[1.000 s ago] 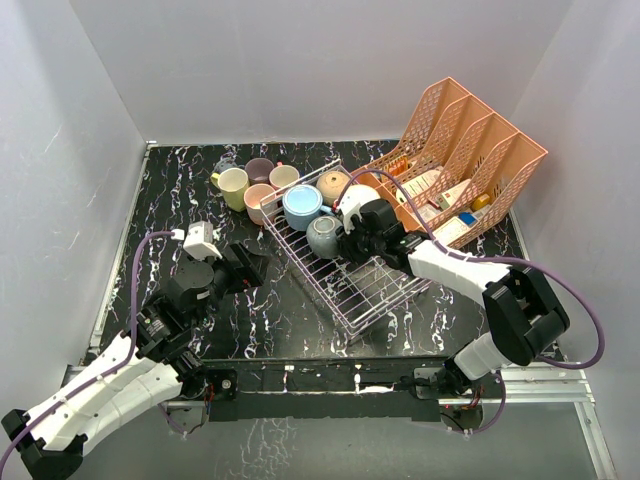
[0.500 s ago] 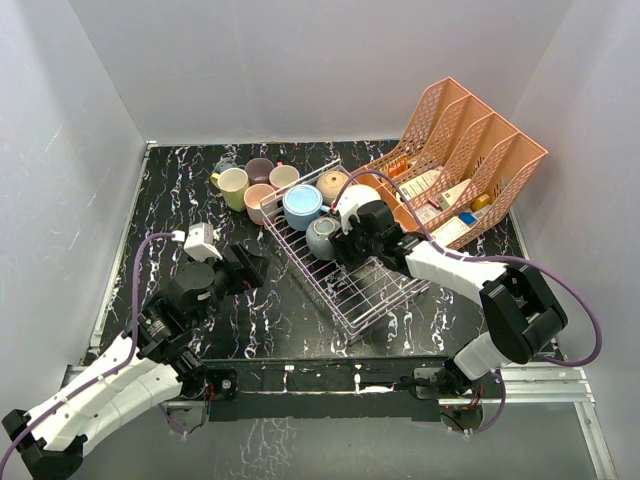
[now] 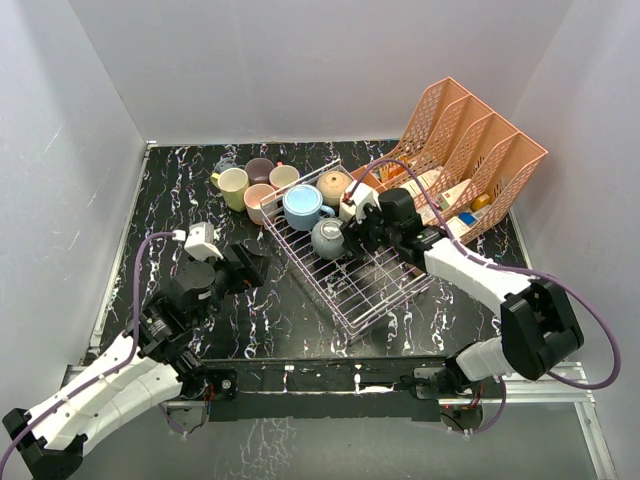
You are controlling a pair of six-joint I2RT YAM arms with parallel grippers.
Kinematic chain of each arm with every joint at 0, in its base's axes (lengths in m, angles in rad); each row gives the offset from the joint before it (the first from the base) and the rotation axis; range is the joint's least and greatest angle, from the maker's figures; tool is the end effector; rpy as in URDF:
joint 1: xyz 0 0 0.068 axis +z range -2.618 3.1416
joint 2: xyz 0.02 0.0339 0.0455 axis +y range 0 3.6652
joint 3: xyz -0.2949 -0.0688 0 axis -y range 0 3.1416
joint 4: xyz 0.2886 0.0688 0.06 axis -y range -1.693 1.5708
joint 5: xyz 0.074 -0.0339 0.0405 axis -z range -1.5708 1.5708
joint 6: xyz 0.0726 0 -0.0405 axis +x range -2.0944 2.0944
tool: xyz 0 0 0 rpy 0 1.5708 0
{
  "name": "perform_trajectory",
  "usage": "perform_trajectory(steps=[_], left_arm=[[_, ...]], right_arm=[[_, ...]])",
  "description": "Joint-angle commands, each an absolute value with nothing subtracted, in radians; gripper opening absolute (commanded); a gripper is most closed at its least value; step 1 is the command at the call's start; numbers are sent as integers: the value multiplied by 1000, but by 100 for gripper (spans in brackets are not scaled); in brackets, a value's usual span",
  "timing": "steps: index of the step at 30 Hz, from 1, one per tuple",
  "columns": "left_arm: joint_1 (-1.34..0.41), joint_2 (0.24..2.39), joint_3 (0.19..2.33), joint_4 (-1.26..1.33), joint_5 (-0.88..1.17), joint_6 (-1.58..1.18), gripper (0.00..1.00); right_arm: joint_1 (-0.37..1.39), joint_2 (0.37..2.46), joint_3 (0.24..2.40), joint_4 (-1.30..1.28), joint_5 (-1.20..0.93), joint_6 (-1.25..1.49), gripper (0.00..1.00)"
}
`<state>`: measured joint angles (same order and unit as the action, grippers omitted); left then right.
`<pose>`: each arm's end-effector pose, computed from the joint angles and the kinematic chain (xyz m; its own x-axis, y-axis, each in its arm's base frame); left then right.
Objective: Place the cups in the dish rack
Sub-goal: Turn the cup upside down in the dish rack, then pick up the cup at the center of the board.
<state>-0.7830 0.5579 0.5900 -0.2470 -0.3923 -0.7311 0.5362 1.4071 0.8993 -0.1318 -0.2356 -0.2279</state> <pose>0.1572 -0.1173 0.3088 -0.3710 -0.5012 -0.7818 0.1872 0.7842 -0.5916 0.3088 0.2032 0.2302 -0.3512 -0.4643 -0.8131 -0.7567 0.6522 -0.0455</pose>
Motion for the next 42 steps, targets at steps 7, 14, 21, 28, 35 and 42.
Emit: perform_trajectory(steps=[7,14,21,28,35,42], left_arm=[[-784,602,632,-210,-396,-700,86],[-784,630,662,-221,-390,-683,86],[-784,612,636,-212,-381,-707,86],[-784,604,635,-229,-386,-709,86],[-784,603,632,-226,-387,-706,86],[-784,606,633,-231,-401,-671,86]], right_arm=[[415,1308,1003,-317,-717,-506,63],[435,1418,1067,-442,-845,-669,25],[489,1599,1216,-517,-679,-629,18],[513,1654,1256,-448,-514,-561,17],[522,1673,1303,-437,-397,-534,17],[521,1601,1267,-488,-499,-586,26]])
